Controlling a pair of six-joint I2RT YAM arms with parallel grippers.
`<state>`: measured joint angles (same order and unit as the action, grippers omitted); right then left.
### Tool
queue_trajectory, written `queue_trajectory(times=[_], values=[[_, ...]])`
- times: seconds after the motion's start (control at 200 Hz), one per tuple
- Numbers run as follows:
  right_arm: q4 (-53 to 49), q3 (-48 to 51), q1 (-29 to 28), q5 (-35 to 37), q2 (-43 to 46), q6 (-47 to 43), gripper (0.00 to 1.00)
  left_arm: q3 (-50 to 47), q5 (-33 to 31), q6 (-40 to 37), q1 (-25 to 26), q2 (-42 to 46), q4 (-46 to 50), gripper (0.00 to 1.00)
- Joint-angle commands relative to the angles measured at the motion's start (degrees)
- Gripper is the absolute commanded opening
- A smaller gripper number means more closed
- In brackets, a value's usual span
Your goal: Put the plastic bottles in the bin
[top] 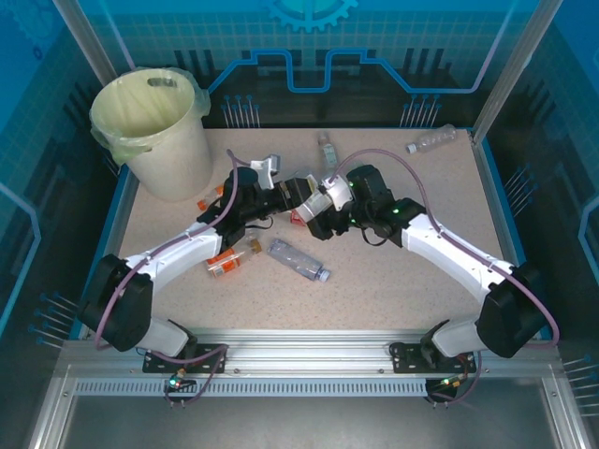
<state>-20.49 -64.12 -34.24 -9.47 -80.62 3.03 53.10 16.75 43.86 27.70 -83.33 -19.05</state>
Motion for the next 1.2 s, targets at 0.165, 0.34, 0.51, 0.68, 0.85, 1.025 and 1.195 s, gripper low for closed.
queue_trajectory(times=[0.165, 0.34, 0.51, 0.68, 0.85, 1.025, 1.195], values=[[1.6, -4.2, -1.4, -3.3, -1.5, -0.6, 0.72, 2.2, 0.3, -1.7, 0.3, 0.4, 1.9, 0.54], [0.3, -4.9, -1.4, -2.7, -1.2, -1.7, 0.90, 2.4, -2.4, -2.7, 0.2, 1.5, 3.2, 0.52], [0.0, -4.4, -1.4, 1.2, 1.5, -2.3, 1.00, 2.7, -6.4, -5.1, -0.5, 4.2, 7.0, 0.51], [5.6, -1.0, -1.4, 6.7, 6.5, -1.2, 1.00, 4.6, -12.9, -10.0, -3.0, 9.2, 15.5, 0.51], [14.1, 3.7, -1.2, 14.0, 11.3, 0.8, 1.00, 9.2, -23.6, -16.2, -8.0, 15.3, 25.9, 0.53], [18.6, 6.6, -1.0, 18.5, 14.2, 3.7, 1.00, 13.9, -26.1, -19.8, -16.0, 20.0, 29.5, 0.52], [20.1, 8.7, -0.7, 20.4, 15.7, 4.0, 1.00, 20.6, -30.8, -26.8, -20.0, 19.7, 28.4, 0.53]])
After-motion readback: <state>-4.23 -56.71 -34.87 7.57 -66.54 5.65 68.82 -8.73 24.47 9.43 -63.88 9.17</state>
